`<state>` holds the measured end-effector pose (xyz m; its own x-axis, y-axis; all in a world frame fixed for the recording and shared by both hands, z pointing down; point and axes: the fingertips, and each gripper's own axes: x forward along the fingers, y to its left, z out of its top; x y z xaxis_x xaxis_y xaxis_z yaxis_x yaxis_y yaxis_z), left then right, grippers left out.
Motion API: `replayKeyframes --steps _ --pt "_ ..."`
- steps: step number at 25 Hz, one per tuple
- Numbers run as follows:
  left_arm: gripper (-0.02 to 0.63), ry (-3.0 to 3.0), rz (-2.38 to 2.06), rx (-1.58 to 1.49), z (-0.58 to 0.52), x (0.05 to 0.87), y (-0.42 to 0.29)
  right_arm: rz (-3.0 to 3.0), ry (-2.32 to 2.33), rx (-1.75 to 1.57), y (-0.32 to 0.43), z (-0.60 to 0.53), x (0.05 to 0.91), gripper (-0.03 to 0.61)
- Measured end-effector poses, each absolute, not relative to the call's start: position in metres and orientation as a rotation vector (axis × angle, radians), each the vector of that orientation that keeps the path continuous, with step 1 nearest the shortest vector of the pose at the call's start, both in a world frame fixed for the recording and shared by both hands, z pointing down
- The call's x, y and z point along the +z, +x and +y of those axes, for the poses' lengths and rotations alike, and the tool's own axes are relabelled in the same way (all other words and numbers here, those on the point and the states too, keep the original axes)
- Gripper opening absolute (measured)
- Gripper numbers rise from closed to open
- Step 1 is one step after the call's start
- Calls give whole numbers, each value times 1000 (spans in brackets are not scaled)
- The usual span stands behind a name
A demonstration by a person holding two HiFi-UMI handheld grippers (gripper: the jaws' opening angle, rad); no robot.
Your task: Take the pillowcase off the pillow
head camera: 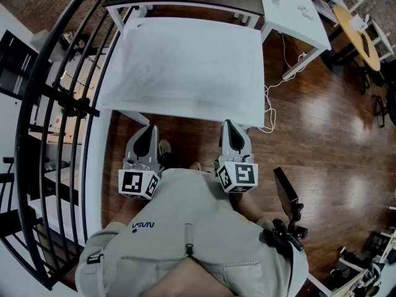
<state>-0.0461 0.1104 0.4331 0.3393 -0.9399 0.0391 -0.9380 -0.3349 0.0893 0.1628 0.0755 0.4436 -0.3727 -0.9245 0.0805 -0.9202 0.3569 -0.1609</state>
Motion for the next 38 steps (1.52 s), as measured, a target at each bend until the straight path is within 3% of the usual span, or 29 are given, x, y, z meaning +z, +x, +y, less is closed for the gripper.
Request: replayKeyframes --steps 16,28,32,36,38 --pt "2 2609 -1509 -93 -27 420 -98 2447 -2026 -246 121 -21 424 2" --pt "2 2670 -1336 -18 -70 442 -105 2410 -2177 -263 115 -62 432 3" --pt "97 2672 -1335 22 -83 450 -101 2425 -2173 -234 119 -78 433 3" --pt "146 2634 -1358 103 -93 467 -94 2457 -2174 -250 135 -89 447 5" --pt "166 2610 -1368 179 -95 481 -90 2485 -2165 -292 144 -93 458 76"
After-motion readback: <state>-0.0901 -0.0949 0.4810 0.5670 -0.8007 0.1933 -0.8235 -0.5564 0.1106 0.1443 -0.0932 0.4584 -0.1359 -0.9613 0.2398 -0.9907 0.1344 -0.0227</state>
